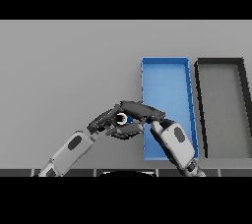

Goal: Pick up the blue pipe and place it into the blue bin.

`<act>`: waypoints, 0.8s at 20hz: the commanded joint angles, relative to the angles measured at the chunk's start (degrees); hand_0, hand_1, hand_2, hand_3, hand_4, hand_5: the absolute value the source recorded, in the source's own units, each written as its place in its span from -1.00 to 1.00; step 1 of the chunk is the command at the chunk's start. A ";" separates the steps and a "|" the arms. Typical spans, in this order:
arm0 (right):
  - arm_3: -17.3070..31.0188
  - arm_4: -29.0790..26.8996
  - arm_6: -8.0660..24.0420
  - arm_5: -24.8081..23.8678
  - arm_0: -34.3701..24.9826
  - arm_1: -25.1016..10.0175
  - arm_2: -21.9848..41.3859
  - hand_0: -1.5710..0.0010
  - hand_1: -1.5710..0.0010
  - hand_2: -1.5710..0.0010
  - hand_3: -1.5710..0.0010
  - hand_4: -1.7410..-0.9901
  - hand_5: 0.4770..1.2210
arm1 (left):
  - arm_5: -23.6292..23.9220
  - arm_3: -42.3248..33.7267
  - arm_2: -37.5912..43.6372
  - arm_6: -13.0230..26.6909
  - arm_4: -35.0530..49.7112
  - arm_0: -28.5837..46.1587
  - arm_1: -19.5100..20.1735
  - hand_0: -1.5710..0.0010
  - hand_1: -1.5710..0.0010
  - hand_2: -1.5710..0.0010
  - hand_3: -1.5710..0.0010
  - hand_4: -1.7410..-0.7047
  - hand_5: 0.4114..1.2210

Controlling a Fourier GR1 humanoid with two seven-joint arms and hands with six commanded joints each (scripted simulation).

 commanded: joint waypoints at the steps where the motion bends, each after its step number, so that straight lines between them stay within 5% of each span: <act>1: -0.59 -1.26 0.19 -0.10 0.23 0.18 -0.53 -1.00 -1.00 -1.00 -1.00 -0.33 1.00 | 0.31 -0.96 0.00 0.12 -0.04 0.47 0.36 0.97 0.98 0.98 0.98 0.63 -0.61; 4: -1.99 -6.93 5.56 -2.36 -0.63 1.14 -2.05 -1.00 -1.00 -1.00 -1.00 -0.33 1.00 | 0.49 0.43 -0.17 1.44 -0.48 0.73 0.10 0.99 0.99 0.99 0.99 0.62 -0.66; 8: -3.80 -19.72 13.62 -9.04 -6.66 -0.53 -5.78 -1.00 -1.00 -1.00 -1.00 -0.73 1.00 | 0.22 0.33 -0.24 2.90 -0.12 0.75 0.17 0.99 0.99 1.00 0.99 0.60 -0.75; 11: -3.45 -30.13 13.93 -21.10 -14.25 -8.01 -6.01 -1.00 -1.00 -1.00 -1.00 -0.86 0.87 | -0.55 -0.79 -0.28 3.48 0.92 1.09 0.46 1.00 1.00 1.00 1.00 0.58 -0.77; 13: -2.49 -36.58 12.54 -24.22 -20.75 -11.16 -10.36 -1.00 -1.00 -1.00 -1.00 -0.91 0.78 | -0.40 -1.25 -0.65 3.81 0.44 1.41 0.72 1.00 1.00 1.00 1.00 0.59 -0.77; 16: 1.91 -35.71 9.34 -25.95 -28.96 -15.12 -15.17 -1.00 -1.00 -1.00 -1.00 -0.95 0.72 | 0.00 -1.24 -0.88 2.27 -0.32 1.86 0.83 1.00 1.00 1.00 1.00 0.61 -0.78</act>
